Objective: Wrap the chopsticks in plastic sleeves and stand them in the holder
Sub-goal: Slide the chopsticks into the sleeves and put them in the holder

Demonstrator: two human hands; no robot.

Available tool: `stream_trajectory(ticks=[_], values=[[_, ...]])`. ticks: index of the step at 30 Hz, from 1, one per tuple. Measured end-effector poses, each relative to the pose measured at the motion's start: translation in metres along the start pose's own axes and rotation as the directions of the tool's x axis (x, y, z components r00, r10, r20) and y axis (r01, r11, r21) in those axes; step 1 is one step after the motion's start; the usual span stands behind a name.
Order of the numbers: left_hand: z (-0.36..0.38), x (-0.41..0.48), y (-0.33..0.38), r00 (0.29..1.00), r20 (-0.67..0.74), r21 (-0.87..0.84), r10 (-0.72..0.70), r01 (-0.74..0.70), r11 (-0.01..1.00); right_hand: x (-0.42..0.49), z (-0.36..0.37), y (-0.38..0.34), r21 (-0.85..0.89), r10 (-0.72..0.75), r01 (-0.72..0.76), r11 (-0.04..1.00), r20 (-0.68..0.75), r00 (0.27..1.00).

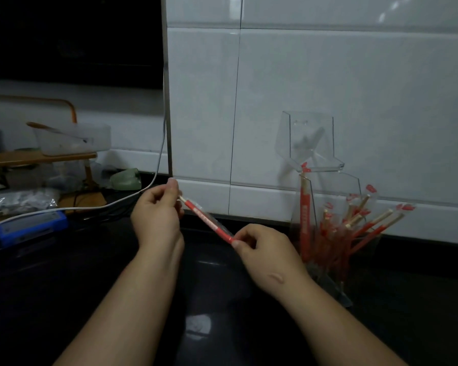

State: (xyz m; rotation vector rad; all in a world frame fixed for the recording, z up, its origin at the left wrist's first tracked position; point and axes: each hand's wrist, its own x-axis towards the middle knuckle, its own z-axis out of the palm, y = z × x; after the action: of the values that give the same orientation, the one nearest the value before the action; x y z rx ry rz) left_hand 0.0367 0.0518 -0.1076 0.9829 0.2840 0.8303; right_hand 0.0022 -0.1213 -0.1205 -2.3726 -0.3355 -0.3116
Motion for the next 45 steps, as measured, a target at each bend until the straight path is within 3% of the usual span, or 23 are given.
stream_trajectory(ticks=[5,10,20,25,33,37,45], values=[[0.002,-0.006,0.000,0.989,0.147,-0.049,0.025,-0.018,0.999,-0.002,0.002,0.000,-0.011,-0.004,0.005,1.000,0.036,0.999],[0.003,-0.010,0.000,0.967,0.256,0.010,0.018,-0.021,1.000,-0.003,0.000,-0.002,0.059,-0.033,0.032,0.998,0.022,0.999],[0.005,-0.015,0.004,0.946,0.325,-0.024,-0.017,0.026,0.999,-0.006,-0.002,-0.006,0.108,-0.107,0.107,0.988,-0.009,0.994],[0.006,-0.019,0.008,0.946,0.324,-0.090,-0.029,0.061,0.994,-0.006,-0.004,-0.009,0.188,-0.147,0.178,0.966,-0.169,0.975],[0.007,-0.020,0.005,0.944,0.327,0.043,-0.050,0.038,0.998,-0.017,-0.032,-0.027,0.276,-0.258,0.434,0.858,-0.498,0.828],[0.007,-0.021,0.005,0.940,0.336,0.060,-0.053,0.035,0.998,-0.017,-0.044,-0.026,0.328,-0.230,0.526,0.785,-0.634,0.739],[0.007,-0.026,0.006,0.928,0.371,0.092,-0.038,0.004,0.996,-0.022,-0.075,-0.029,0.161,-0.251,0.592,0.790,-0.795,0.552]])
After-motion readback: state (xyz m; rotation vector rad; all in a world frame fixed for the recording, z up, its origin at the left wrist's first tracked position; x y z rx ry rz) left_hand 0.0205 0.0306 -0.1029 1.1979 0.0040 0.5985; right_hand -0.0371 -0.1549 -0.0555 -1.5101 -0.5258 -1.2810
